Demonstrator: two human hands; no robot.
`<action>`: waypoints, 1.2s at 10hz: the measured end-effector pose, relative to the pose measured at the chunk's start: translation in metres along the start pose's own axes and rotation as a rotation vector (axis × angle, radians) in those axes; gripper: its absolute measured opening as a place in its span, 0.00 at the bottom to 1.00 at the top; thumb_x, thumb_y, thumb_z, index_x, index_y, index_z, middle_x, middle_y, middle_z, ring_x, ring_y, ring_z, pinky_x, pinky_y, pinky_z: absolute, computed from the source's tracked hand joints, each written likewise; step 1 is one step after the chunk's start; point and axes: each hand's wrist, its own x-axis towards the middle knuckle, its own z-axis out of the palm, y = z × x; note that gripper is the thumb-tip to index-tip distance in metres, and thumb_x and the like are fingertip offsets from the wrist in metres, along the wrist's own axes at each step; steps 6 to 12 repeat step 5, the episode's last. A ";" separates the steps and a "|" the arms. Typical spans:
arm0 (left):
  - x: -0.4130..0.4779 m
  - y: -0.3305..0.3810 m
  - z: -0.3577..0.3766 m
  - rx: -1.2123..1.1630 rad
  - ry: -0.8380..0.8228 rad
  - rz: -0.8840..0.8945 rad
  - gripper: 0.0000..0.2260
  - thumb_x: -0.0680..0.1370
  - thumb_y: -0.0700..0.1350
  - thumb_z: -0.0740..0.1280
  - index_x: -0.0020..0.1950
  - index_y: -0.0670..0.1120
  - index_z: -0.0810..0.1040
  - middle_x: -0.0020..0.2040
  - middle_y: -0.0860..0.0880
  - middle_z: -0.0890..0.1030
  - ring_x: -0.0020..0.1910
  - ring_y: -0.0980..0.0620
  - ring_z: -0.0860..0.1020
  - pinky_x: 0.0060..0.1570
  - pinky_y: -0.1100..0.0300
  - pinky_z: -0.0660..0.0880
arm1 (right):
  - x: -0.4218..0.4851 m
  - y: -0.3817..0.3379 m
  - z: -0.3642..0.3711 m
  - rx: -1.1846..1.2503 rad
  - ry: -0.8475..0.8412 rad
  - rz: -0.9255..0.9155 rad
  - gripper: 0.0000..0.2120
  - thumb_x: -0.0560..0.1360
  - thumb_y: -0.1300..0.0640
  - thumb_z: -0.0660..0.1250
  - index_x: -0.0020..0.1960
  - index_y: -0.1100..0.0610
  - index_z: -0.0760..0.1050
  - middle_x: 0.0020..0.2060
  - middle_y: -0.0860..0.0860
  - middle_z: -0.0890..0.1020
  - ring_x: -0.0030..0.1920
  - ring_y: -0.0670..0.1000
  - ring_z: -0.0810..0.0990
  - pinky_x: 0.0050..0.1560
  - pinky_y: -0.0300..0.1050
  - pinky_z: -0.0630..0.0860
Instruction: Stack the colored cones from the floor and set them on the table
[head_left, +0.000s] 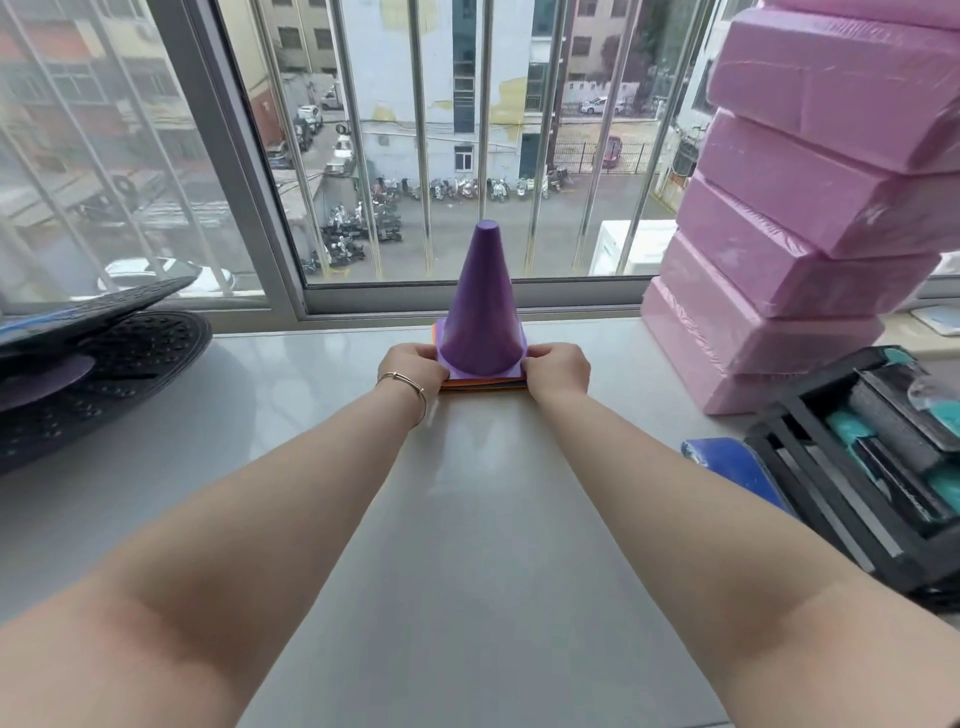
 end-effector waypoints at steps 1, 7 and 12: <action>-0.002 0.002 0.001 0.017 -0.002 -0.002 0.11 0.68 0.33 0.65 0.42 0.44 0.84 0.33 0.49 0.74 0.36 0.48 0.68 0.40 0.61 0.67 | -0.004 -0.001 -0.005 0.023 -0.008 0.003 0.12 0.67 0.66 0.61 0.44 0.65 0.82 0.33 0.54 0.68 0.37 0.52 0.64 0.37 0.41 0.62; -0.035 0.017 0.000 0.473 0.056 0.155 0.12 0.77 0.44 0.60 0.56 0.42 0.79 0.52 0.41 0.81 0.52 0.39 0.76 0.48 0.55 0.73 | -0.028 0.005 -0.030 -0.213 -0.071 -0.348 0.10 0.75 0.52 0.66 0.50 0.57 0.80 0.48 0.57 0.82 0.52 0.59 0.78 0.45 0.47 0.71; -0.035 0.017 0.000 0.473 0.056 0.155 0.12 0.77 0.44 0.60 0.56 0.42 0.79 0.52 0.41 0.81 0.52 0.39 0.76 0.48 0.55 0.73 | -0.028 0.005 -0.030 -0.213 -0.071 -0.348 0.10 0.75 0.52 0.66 0.50 0.57 0.80 0.48 0.57 0.82 0.52 0.59 0.78 0.45 0.47 0.71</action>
